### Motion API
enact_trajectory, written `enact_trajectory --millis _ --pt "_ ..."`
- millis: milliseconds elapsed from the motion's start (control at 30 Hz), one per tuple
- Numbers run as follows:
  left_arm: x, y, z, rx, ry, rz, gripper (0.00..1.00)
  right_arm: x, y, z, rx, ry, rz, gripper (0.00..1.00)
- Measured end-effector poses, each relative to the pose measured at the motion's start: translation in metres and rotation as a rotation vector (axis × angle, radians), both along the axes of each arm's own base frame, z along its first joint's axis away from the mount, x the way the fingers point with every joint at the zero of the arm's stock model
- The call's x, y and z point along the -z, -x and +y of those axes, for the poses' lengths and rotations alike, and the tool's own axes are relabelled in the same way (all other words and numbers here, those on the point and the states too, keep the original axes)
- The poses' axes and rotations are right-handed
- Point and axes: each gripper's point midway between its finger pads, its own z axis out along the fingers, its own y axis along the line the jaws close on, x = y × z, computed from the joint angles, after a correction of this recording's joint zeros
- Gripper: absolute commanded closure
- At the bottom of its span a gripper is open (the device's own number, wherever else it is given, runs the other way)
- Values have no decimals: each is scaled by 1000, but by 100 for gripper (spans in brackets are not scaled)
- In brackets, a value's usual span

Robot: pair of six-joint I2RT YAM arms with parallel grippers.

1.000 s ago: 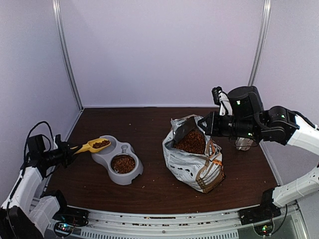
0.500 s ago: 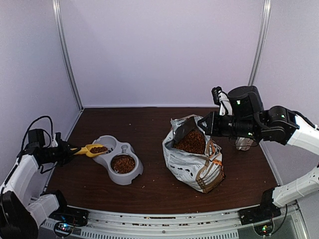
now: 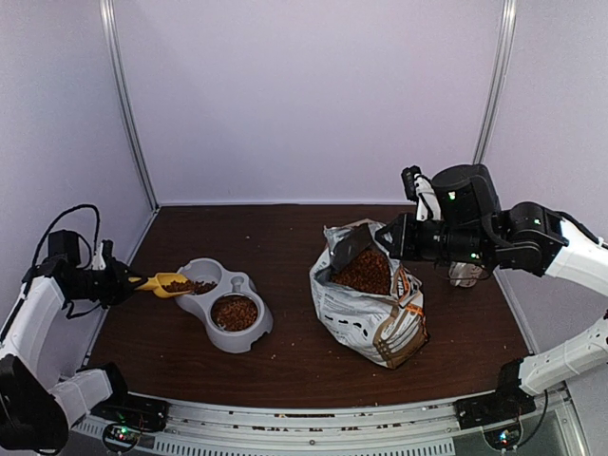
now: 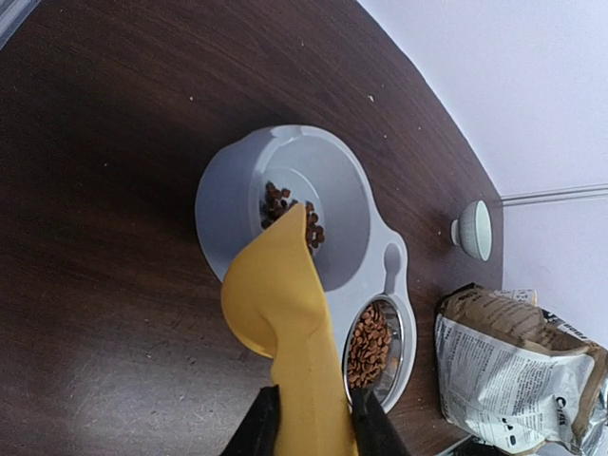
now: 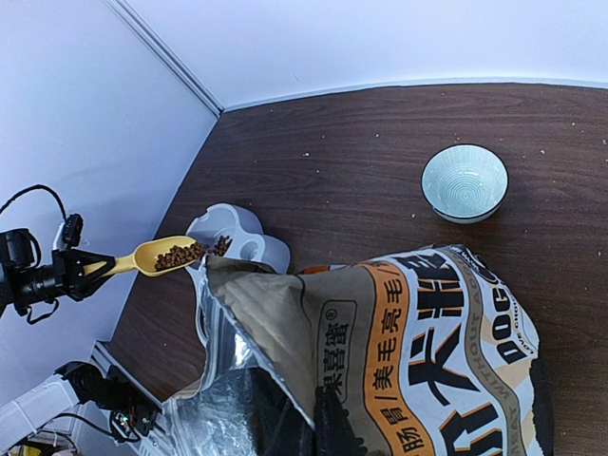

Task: Serve the pet food
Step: Place the pet food in the pet food bowl.

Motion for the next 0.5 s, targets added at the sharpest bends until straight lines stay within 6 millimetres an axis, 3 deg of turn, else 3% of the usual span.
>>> enact_trajectory --millis 233,500 --pt "-6 0 -2 35 -56 8 100 0 0 0 0 0 0 100" --pt "-11 -6 -20 113 -125 29 100 1 0 0 0 2 1 100"
